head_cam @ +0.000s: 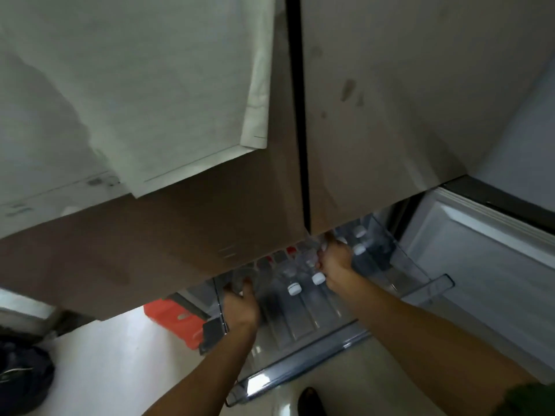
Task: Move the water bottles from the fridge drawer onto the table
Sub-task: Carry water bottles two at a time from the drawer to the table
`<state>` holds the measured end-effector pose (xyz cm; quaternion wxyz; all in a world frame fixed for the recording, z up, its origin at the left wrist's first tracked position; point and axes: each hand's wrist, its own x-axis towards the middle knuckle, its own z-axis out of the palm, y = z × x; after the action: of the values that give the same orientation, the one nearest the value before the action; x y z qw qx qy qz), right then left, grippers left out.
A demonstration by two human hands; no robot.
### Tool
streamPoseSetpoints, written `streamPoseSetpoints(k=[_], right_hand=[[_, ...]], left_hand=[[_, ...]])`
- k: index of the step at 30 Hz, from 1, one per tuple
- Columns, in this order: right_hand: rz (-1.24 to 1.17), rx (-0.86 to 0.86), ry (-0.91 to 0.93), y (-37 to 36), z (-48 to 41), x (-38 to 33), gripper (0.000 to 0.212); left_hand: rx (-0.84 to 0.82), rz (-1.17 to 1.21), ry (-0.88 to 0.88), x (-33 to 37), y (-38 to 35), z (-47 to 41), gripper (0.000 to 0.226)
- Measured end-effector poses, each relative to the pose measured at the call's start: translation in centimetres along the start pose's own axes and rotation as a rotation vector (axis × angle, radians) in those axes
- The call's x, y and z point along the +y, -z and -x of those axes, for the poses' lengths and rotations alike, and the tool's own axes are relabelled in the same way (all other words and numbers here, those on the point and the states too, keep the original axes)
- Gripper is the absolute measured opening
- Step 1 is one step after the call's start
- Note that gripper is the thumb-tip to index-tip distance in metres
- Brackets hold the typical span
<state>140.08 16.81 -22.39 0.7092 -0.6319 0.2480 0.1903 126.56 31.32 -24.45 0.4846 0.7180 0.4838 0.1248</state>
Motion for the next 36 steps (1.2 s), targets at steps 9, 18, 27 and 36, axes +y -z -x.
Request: streamPoseSetpoints(k=[9, 18, 27, 36], right_hand=[[0.075, 0.077, 0.111, 5.5, 3.9, -0.6, 0.025], [0.642, -0.136, 0.695, 12.2, 15.1, -3.9, 0.031], [0.876, -0.319, 1.262, 9.0, 28.1, -7.1, 0.037], [1.179, -0.709, 1.750, 1.3, 43.9, 4.8, 0.037]], left_hand=[[0.043, -0.023, -0.047, 1.5, 4.6, 4.1, 0.037], [0.278, -0.196, -0.306, 4.8, 11.7, 15.9, 0.025], [0.617, -0.373, -0.437, 3.8, 24.4, 24.2, 0.031], [0.738, -0.621, -0.339, -8.0, 39.3, 34.0, 0.036]])
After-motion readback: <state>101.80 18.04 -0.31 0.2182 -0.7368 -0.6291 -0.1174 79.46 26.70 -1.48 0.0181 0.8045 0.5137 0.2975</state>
